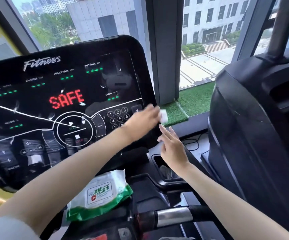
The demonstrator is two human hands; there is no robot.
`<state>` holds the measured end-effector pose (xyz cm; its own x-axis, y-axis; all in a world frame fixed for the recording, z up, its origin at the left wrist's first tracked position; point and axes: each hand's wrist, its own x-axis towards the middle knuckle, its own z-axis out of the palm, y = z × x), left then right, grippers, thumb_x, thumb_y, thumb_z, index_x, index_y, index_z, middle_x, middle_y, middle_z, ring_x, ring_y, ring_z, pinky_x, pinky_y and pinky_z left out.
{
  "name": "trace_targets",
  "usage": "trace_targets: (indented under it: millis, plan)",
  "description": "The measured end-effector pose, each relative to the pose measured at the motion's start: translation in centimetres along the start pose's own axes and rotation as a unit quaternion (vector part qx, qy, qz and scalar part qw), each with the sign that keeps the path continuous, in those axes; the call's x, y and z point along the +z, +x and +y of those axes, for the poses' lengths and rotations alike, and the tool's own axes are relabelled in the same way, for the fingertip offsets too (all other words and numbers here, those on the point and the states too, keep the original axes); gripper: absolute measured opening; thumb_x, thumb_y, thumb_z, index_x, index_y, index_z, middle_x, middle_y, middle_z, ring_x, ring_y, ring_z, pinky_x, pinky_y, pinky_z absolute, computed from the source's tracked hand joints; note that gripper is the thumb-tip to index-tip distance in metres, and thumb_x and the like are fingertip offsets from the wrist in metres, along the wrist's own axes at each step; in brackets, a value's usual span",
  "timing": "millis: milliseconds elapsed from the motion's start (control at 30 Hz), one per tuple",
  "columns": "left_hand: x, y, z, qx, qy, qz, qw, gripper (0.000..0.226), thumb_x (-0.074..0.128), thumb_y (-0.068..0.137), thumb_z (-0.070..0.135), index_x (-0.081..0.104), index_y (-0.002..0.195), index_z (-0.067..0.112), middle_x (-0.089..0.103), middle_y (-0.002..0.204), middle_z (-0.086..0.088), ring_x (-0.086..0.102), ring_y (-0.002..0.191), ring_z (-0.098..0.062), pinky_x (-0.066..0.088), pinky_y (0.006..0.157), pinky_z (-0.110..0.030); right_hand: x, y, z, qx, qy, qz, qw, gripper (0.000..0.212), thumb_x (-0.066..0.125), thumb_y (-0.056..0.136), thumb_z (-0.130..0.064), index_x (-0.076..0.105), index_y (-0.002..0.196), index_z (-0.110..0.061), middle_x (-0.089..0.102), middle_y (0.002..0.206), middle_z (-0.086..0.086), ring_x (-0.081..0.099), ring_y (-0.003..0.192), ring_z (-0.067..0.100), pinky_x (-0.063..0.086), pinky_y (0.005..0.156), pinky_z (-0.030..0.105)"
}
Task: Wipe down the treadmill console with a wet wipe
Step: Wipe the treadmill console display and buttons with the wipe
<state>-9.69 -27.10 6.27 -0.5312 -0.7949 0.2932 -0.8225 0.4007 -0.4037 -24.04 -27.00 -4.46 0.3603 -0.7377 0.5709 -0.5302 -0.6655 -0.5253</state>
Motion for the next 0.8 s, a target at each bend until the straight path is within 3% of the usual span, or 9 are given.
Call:
trace_targets:
  millis: [67, 233, 300, 400, 500, 567, 667, 733, 800]
  plan:
    - [0.3, -0.6, 0.4, 0.035, 0.051, -0.025, 0.998, 0.034, 0.073, 0.059, 0.003, 0.066, 0.092, 0.007, 0.057, 0.086, -0.003, 0.054, 0.077, -0.019, 0.035, 0.040, -0.021, -0.2, -0.1, 0.2, -0.001, 0.013, -0.003, 1.000, 0.021, 0.057, 0.073, 0.018, 0.057, 0.071, -0.002, 0.057, 0.128, 0.017, 0.050, 0.119, 0.042, 0.042, 0.097, 0.043]
    - [-2.0, 2.9, -3.5, -0.184, -0.033, 0.099, 0.977, 0.038, 0.058, 0.061, -0.021, 0.060, 0.093, 0.001, 0.052, 0.088, -0.012, 0.051, 0.080, -0.028, 0.045, 0.038, -0.029, -0.1, -0.1, 0.0, -0.036, 0.006, 0.016, 0.999, 0.024, 0.055, 0.070, 0.022, 0.056, 0.069, -0.002, 0.055, 0.130, 0.019, 0.053, 0.119, 0.031, 0.038, 0.102, 0.034]
    - [-2.1, 2.9, -3.2, -0.212, -0.050, 0.111, 0.970, 0.041, 0.056, 0.063, -0.023, 0.060, 0.097, 0.000, 0.052, 0.089, -0.012, 0.050, 0.081, -0.029, 0.048, 0.041, -0.033, -0.1, -0.2, 0.2, -0.031, 0.032, 0.013, 0.999, 0.024, 0.052, 0.071, 0.022, 0.055, 0.068, -0.001, 0.054, 0.130, 0.019, 0.058, 0.114, 0.031, 0.039, 0.101, 0.024]
    - [-0.1, 0.2, 0.3, -0.096, -0.082, 0.021, 0.992, 0.037, 0.056, 0.067, -0.017, 0.059, 0.100, 0.000, 0.052, 0.094, -0.014, 0.049, 0.088, -0.031, 0.050, 0.046, -0.037, 0.0, 0.2, -0.1, 0.103, 0.176, 0.067, 0.977, 0.029, 0.045, 0.075, 0.020, 0.059, 0.065, -0.003, 0.059, 0.125, 0.017, 0.064, 0.103, 0.023, 0.047, 0.087, 0.017]
    - [0.9, -1.1, 2.1, -0.037, -0.095, -0.049, 0.994, 0.031, 0.057, 0.072, -0.011, 0.059, 0.100, 0.001, 0.051, 0.096, -0.013, 0.049, 0.091, -0.029, 0.051, 0.049, -0.038, -0.2, 1.6, -1.3, 0.305, 0.307, 0.146, 0.890, 0.039, 0.041, 0.076, 0.014, 0.058, 0.058, -0.016, 0.069, 0.102, 0.010, 0.066, 0.087, 0.014, 0.049, 0.075, 0.027]
    - [0.4, 0.6, 0.8, -0.116, -0.090, -0.025, 0.989, 0.032, 0.053, 0.073, -0.013, 0.059, 0.101, 0.001, 0.050, 0.097, -0.013, 0.048, 0.092, -0.029, 0.051, 0.052, -0.040, -0.5, 2.2, -1.7, 0.343, 0.349, 0.142, 0.861, 0.037, 0.040, 0.079, 0.013, 0.055, 0.061, -0.016, 0.070, 0.097, 0.006, 0.066, 0.086, 0.007, 0.047, 0.075, 0.019]
    - [-0.7, 2.4, -0.8, -0.219, -0.096, 0.073, 0.968, 0.038, 0.051, 0.066, -0.024, 0.060, 0.095, -0.001, 0.051, 0.090, -0.015, 0.050, 0.082, -0.031, 0.049, 0.046, -0.037, -0.9, 2.5, -1.3, 0.370, 0.365, 0.120, 0.846, 0.029, 0.044, 0.082, 0.007, 0.051, 0.065, -0.015, 0.067, 0.078, -0.008, 0.068, 0.092, 0.013, 0.048, 0.084, 0.025]
    - [-0.1, 1.8, -0.1, -0.189, -0.092, 0.042, 0.977, 0.039, 0.051, 0.069, -0.022, 0.060, 0.100, 0.000, 0.050, 0.095, -0.013, 0.048, 0.087, -0.029, 0.050, 0.052, -0.036, -1.2, 2.7, -0.9, 0.383, 0.395, 0.116, 0.827, 0.025, 0.054, 0.082, 0.005, 0.051, 0.067, -0.015, 0.063, 0.068, -0.005, 0.068, 0.087, 0.013, 0.048, 0.086, 0.028]
    - [0.7, -0.2, 1.4, -0.039, -0.070, -0.058, 0.995, 0.035, 0.055, 0.076, -0.012, 0.058, 0.107, 0.003, 0.050, 0.101, -0.009, 0.046, 0.093, -0.025, 0.046, 0.056, -0.028, -1.4, 2.8, -0.3, 0.391, 0.414, 0.112, 0.814, 0.022, 0.064, 0.079, 0.000, 0.053, 0.071, -0.017, 0.062, 0.067, -0.002, 0.066, 0.078, 0.015, 0.049, 0.080, 0.032]
